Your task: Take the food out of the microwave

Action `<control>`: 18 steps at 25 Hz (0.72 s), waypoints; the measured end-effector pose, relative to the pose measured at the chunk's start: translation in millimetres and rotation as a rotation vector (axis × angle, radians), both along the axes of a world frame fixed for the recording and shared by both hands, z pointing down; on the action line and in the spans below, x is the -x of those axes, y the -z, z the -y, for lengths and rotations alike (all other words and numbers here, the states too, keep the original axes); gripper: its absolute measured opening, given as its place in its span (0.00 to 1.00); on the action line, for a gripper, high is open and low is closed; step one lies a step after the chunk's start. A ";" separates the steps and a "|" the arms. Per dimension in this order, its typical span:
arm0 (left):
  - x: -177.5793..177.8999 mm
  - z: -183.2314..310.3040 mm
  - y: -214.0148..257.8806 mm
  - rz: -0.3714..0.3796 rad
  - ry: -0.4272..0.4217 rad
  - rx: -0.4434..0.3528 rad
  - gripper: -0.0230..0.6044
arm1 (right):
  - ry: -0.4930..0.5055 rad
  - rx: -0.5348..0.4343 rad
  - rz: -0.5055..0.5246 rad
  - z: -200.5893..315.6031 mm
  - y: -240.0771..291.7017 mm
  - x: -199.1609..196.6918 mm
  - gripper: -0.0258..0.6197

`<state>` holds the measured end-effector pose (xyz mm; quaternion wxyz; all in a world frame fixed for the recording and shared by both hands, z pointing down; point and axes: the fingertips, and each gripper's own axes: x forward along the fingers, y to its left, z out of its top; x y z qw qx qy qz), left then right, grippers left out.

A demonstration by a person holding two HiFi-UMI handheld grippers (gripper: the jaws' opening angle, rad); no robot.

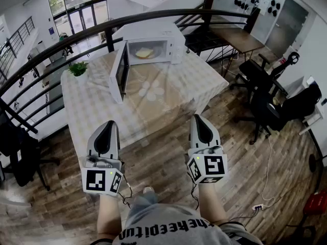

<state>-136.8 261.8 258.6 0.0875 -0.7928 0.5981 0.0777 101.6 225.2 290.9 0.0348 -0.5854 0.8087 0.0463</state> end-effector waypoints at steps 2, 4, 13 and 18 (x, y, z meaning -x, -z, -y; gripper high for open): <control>-1.6 -1.1 -0.4 0.000 -0.003 0.001 0.06 | -0.003 0.000 0.003 -1.2 0.5 -1.6 0.05; -1.9 -0.5 -0.7 0.000 -0.007 0.000 0.06 | -0.005 0.000 0.008 -0.5 0.9 -1.7 0.05; 11.3 15.8 -3.1 0.001 -0.015 0.001 0.06 | -0.023 -0.006 0.020 14.2 -0.6 8.8 0.05; 20.3 29.0 -3.0 -0.004 -0.020 -0.006 0.06 | -0.041 -0.026 0.022 25.4 0.0 15.7 0.05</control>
